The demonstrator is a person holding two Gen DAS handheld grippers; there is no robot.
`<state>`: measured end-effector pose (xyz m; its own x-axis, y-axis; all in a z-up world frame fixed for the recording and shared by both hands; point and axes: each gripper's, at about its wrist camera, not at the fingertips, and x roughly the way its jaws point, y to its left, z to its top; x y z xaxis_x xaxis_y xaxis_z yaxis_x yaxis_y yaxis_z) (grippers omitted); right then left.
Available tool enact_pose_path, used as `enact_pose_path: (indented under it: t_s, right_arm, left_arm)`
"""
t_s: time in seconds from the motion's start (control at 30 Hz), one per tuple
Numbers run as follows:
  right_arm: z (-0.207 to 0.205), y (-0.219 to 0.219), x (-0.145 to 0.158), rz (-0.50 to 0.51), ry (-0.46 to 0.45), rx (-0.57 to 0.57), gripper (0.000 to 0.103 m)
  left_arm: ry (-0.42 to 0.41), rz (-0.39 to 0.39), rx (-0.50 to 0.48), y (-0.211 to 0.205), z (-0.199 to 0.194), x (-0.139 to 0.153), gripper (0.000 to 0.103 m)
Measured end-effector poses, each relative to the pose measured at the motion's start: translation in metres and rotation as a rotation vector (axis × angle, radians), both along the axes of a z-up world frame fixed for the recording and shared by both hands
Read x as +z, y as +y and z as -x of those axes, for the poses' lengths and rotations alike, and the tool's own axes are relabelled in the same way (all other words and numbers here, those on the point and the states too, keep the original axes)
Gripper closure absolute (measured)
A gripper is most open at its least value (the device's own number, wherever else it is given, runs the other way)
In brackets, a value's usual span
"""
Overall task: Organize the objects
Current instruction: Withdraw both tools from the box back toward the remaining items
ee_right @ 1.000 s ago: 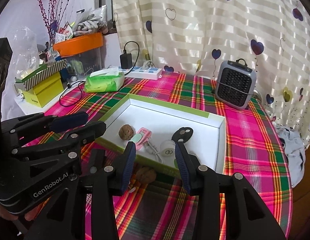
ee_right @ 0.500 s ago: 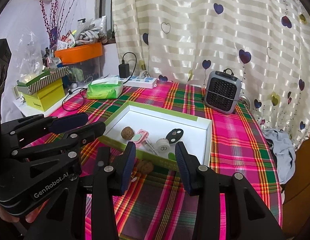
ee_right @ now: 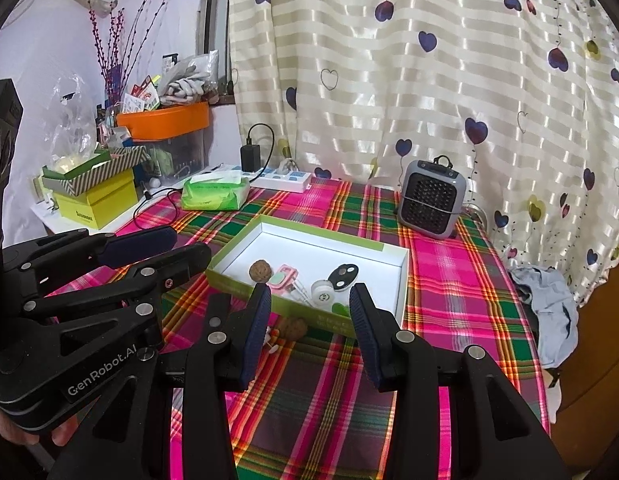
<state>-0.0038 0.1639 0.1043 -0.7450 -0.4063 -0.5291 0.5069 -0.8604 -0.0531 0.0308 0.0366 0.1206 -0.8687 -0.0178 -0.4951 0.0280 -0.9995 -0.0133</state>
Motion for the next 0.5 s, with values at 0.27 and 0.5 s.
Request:
enact_pose_path:
  t_s: [0.27,0.5]
  right_arm:
    - [-0.005,-0.0004,-0.0002,0.003,0.001,0.006,0.061]
    - [-0.0052,-0.0026,-0.0062,0.006,-0.015,0.025,0.061]
  left_arm:
    - [0.0,-0.002,0.001,0.0005,-0.0045,0.0009,0.075]
    - [-0.019,-0.024,0.003,-0.0055,-0.0098,-0.0068,0.075]
